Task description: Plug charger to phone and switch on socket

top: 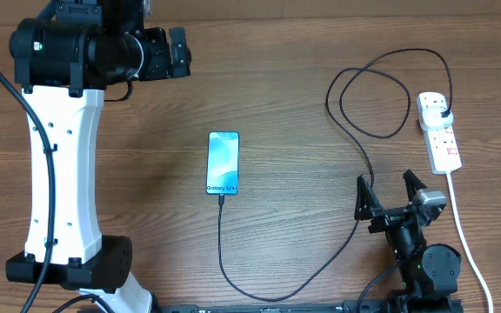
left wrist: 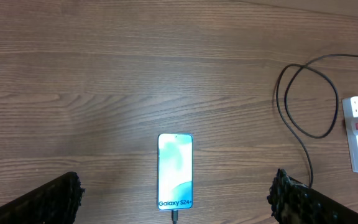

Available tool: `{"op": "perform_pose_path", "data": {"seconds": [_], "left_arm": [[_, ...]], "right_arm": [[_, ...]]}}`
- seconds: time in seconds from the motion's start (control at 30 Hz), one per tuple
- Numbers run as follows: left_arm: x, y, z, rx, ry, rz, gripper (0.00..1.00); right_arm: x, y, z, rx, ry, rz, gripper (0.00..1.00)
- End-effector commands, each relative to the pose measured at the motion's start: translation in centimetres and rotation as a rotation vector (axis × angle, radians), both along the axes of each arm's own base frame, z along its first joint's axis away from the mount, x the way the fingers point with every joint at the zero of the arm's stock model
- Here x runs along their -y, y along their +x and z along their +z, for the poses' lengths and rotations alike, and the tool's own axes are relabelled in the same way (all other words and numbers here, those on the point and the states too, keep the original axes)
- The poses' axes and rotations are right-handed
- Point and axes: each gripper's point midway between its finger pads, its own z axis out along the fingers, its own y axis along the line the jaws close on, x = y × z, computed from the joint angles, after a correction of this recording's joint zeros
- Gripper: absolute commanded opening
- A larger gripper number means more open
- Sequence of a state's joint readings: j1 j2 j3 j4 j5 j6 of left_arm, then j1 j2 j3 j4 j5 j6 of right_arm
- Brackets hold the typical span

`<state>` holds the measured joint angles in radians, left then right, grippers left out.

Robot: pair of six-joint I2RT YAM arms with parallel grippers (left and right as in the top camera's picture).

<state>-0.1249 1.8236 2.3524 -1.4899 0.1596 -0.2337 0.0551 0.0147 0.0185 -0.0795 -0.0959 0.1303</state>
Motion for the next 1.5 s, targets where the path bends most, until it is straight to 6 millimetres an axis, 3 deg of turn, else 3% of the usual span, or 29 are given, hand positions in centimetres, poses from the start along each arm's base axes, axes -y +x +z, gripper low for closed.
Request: {"op": "perform_pose_path", "data": {"seconds": [0.0,0.6,0.83,1.03,1.33,1.47], "left_arm": [[-0.1,0.2,0.1,0.006,0.007,0.0,1.0],[-0.1,0.1,0.2,0.01,0.007,0.0,1.0],[-0.3,-1.0,1.1,0.028,0.005,0.0,1.0],[-0.6,-3.8,0.7,0.002,0.009,0.0,1.0],[-2.8,-9.9,-3.0,-0.087,0.091,0.039,1.0],[-4.2,-11.1,-3.8,-0.056,0.147,0.079,1.0]], "right_arm": [[0.0,0.0,-0.2,0.004,-0.002,-0.004,1.0],[0.0,0.0,-0.2,0.004,-0.001,-0.004,1.0],[0.0,0.0,-0.2,0.004,-0.001,-0.004,1.0],[0.0,0.0,-0.2,0.004,-0.001,-0.004,1.0],[0.0,0.0,-0.2,0.004,-0.001,-0.004,1.0],[0.0,0.0,-0.2,0.004,-0.001,-0.004,1.0]]}}
